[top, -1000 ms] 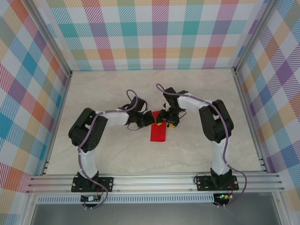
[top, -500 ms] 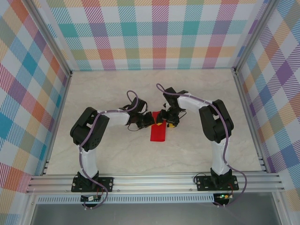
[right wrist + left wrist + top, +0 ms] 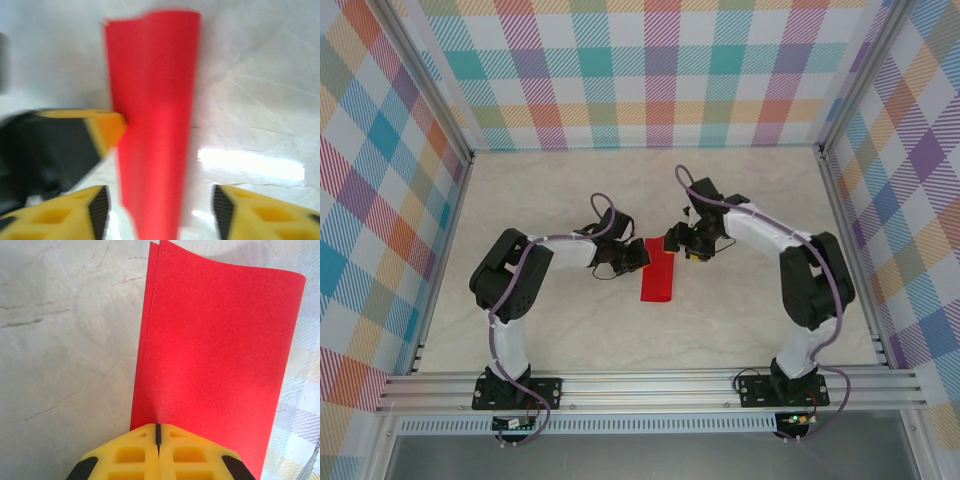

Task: Fold a paper plane with a square sheet of paper (pick it up from the middle)
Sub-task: Hold the square sheet of paper at the center of the table.

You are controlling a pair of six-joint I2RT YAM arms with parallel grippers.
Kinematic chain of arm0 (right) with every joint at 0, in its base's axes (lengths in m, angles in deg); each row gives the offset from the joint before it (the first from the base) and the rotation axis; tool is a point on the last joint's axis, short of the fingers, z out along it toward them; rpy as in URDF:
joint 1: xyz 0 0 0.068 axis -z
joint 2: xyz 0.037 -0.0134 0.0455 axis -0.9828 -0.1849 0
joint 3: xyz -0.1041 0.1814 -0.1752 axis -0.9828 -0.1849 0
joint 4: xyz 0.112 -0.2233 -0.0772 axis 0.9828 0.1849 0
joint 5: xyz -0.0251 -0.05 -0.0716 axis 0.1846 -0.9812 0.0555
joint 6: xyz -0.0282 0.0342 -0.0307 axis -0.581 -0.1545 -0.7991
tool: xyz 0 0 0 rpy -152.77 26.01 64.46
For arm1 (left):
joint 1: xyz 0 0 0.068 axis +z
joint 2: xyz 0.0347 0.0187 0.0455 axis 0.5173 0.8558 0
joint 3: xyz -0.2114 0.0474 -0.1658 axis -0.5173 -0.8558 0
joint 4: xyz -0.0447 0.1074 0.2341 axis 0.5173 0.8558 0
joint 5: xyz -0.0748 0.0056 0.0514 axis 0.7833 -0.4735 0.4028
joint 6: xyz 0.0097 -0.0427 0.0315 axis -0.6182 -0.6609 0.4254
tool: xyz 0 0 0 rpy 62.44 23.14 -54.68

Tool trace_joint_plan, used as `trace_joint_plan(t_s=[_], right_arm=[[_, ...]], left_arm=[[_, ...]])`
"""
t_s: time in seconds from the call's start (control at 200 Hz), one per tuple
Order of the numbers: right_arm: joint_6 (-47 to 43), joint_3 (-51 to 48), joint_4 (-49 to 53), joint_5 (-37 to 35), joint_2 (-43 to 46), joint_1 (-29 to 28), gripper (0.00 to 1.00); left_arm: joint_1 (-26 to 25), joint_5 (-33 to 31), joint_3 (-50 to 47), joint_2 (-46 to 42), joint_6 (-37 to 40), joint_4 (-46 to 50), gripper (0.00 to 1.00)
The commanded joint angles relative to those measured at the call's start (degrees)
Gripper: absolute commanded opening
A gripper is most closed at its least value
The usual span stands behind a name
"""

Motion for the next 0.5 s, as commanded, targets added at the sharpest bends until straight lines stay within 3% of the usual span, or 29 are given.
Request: trace_joint_plan(t_s=[0.0, 0.06, 0.145, 0.495], right_arm=[[4.2, -4.1, -11.4, 10.0, 2.4, 0.5, 0.40], [6.0, -5.5, -16.0, 14.8, 1.4, 0.5, 0.28], [7.8, -7.1, -18.3, 15.2, 0.0, 0.5, 0.17], [8.7, -11.1, -24.0, 18.9, -5.0, 0.6, 0.14]], left_arm=[[-1.3, -2.0, -0.7, 1.3, 0.9, 2.5, 0.00], [-1.3, -2.0, -0.7, 1.3, 1.0, 2.5, 0.00], [-1.3, -2.0, -0.7, 1.3, 1.0, 2.7, 0.00], [-1.3, -1.5, -0.5, 1.8, 1.4, 2.9, 0.00]])
